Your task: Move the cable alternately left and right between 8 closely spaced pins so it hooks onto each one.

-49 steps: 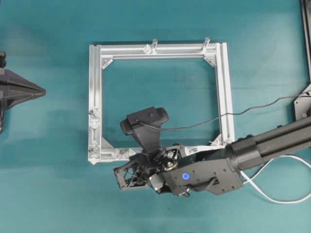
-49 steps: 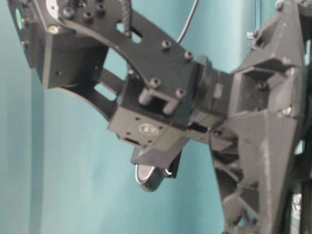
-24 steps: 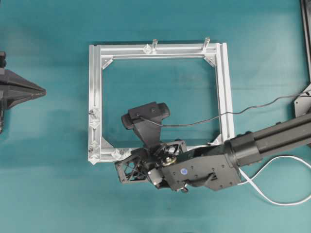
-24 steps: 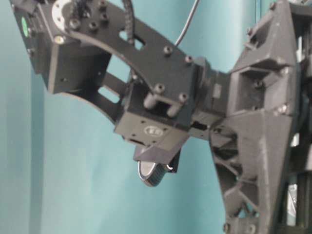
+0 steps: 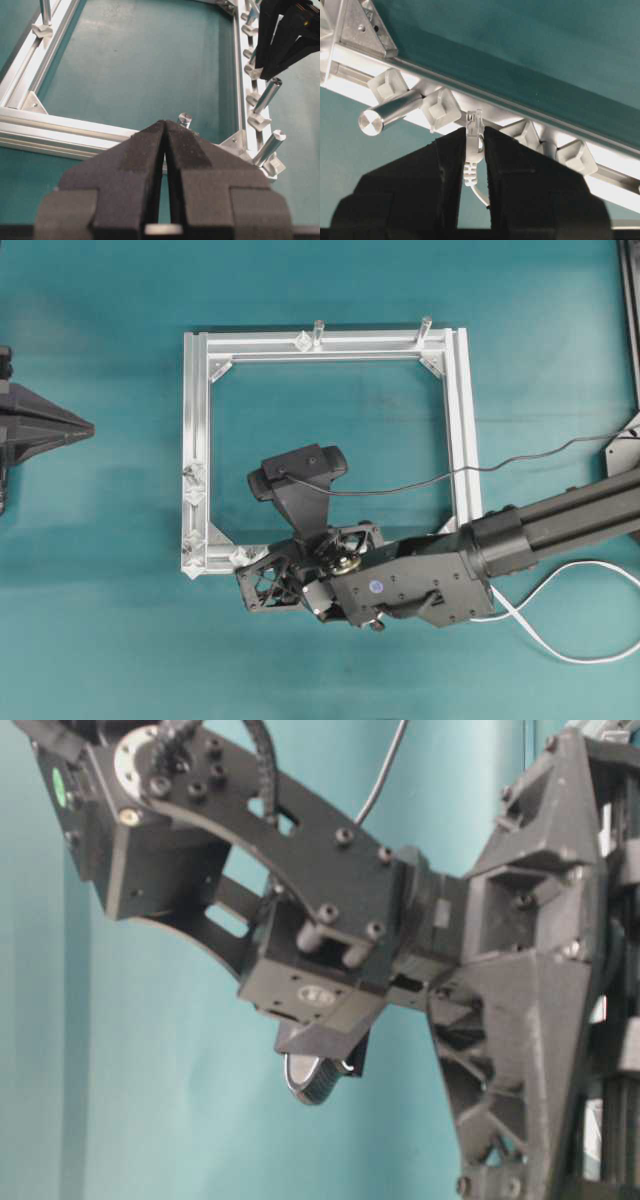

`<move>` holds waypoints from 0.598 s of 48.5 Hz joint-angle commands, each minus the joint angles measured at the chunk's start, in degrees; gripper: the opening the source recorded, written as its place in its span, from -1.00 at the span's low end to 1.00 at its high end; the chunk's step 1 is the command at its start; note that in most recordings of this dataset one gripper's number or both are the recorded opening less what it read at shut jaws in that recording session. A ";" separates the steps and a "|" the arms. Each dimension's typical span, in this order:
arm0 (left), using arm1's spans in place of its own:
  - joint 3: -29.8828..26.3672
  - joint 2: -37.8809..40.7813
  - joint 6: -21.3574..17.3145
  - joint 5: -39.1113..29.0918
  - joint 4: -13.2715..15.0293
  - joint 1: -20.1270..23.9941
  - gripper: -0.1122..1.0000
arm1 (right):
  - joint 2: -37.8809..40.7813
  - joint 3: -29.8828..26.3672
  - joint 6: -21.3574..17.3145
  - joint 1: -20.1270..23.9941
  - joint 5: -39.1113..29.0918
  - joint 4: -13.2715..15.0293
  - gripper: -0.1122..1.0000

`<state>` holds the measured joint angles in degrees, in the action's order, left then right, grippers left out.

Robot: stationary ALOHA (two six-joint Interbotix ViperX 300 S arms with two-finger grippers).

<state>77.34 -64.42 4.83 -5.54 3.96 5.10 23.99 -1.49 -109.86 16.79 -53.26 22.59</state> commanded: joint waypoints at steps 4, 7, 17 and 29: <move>-0.53 0.26 0.35 0.26 -0.09 -0.26 -0.77 | -2.02 -0.62 0.18 0.18 -0.09 0.26 -0.52; -0.53 0.26 0.35 0.26 0.00 -0.26 -0.77 | -2.02 -0.62 0.18 0.18 -0.09 0.26 -0.52; -0.53 0.26 0.35 0.26 -0.09 -0.26 -0.77 | -2.20 -0.53 0.18 -0.44 -0.09 0.26 -0.52; -0.53 0.26 0.35 0.26 -0.09 -0.26 -0.77 | -2.72 -0.62 2.20 -3.78 -0.53 1.32 -0.52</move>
<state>77.34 -64.42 4.92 -5.54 3.96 5.10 23.99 -1.49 -108.11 14.41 -53.79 23.12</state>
